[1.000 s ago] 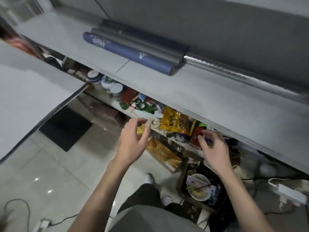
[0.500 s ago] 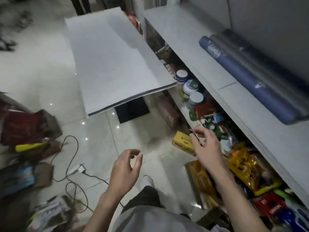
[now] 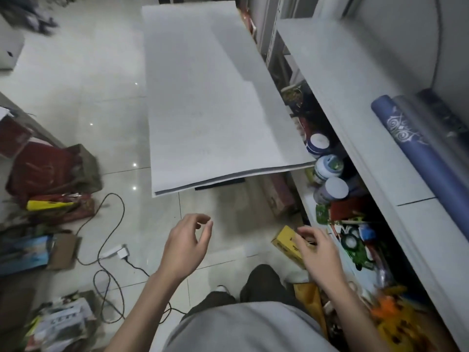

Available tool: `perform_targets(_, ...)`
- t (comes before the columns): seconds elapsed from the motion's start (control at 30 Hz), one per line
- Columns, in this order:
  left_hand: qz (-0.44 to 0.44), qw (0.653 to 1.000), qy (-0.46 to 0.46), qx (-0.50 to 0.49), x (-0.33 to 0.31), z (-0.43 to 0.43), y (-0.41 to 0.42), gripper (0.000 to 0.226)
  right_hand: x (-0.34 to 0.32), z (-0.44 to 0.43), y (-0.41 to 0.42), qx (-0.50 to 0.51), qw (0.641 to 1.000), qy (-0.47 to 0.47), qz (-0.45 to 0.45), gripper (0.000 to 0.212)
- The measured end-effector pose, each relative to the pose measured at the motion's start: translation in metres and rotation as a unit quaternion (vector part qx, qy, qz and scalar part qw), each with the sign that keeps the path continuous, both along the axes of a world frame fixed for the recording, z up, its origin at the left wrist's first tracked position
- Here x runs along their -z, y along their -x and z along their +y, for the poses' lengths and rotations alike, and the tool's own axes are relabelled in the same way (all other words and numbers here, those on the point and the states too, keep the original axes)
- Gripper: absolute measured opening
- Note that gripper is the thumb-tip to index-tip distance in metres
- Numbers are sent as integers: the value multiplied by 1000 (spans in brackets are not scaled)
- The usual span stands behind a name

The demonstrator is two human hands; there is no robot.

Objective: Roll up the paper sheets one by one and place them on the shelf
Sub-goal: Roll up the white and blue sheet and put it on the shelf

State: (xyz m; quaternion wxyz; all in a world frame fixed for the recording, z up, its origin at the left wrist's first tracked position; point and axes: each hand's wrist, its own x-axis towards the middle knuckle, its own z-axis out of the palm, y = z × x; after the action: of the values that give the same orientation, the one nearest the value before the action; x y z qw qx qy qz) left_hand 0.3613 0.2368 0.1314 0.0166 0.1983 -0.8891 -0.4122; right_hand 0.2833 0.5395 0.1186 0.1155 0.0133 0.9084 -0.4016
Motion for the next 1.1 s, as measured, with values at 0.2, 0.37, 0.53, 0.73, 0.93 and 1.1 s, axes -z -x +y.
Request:
perform_targets(0.2,3,1000,5,5,1,-6,96,15,23,19,64,0,998,-58,-39,14)
perform_targets(0.37,-24,999,-8,-27,6,-8,157,18,28,-6,151,-62,997,-40,-39,15)
perform_targets(0.53,-59,995,-11,-85,10,-15,196,14,19,-60,247,-117,993,5,-6,16)
perform_targets(0.73,-111,985,27,-126,17,-27,203,20,22,-109,313,-182,983,24,-3,20)
perform_targets(0.93,-162,982,77,-65,45,-39,215,28,52,-122,319,-223,973,-33,-43,22)
perform_targets(1.1,-206,964,154,74,79,-50,225,44,81,-114,307,-306,929,-200,-59,38)
